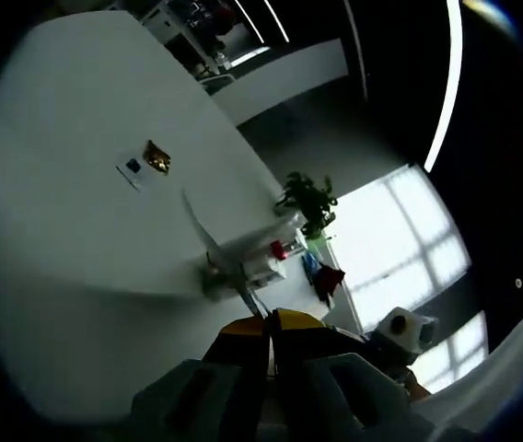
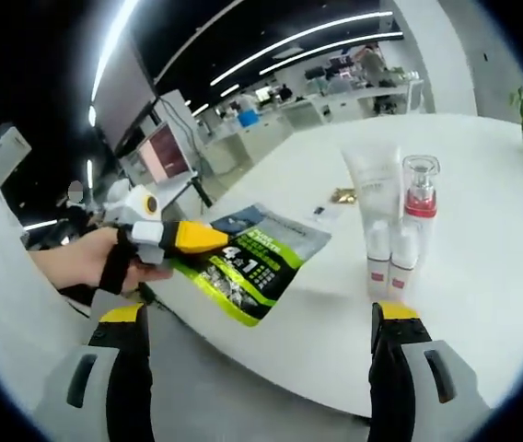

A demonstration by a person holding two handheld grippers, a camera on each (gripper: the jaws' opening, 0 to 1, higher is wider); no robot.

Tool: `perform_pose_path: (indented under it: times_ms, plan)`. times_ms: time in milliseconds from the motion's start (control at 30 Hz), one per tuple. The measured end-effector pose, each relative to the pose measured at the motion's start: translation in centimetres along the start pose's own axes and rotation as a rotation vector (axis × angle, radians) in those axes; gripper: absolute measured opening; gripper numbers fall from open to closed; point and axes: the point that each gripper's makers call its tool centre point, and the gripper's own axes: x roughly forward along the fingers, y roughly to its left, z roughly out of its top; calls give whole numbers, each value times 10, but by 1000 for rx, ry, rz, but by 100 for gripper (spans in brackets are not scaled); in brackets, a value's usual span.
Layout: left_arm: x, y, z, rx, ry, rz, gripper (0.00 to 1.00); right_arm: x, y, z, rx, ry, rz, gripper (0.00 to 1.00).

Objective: Arrange the skincare products in the storage area until every visible bottle or jar stands upright without overlapping.

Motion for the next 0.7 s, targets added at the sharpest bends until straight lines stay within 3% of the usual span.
perform_pose_path:
  times_ms: [367, 500, 700]
  plan:
    - [20, 20, 0, 13, 19, 39, 0, -2, -20, -25, 22, -4, -101, 100]
    - [30, 30, -1, 12, 26, 61, 0, -5, -27, -20, 14, -33, -143, 100]
    - [48, 44, -3, 28, 45, 96, 0, -6, -32, -26, -33, -17, -177, 100]
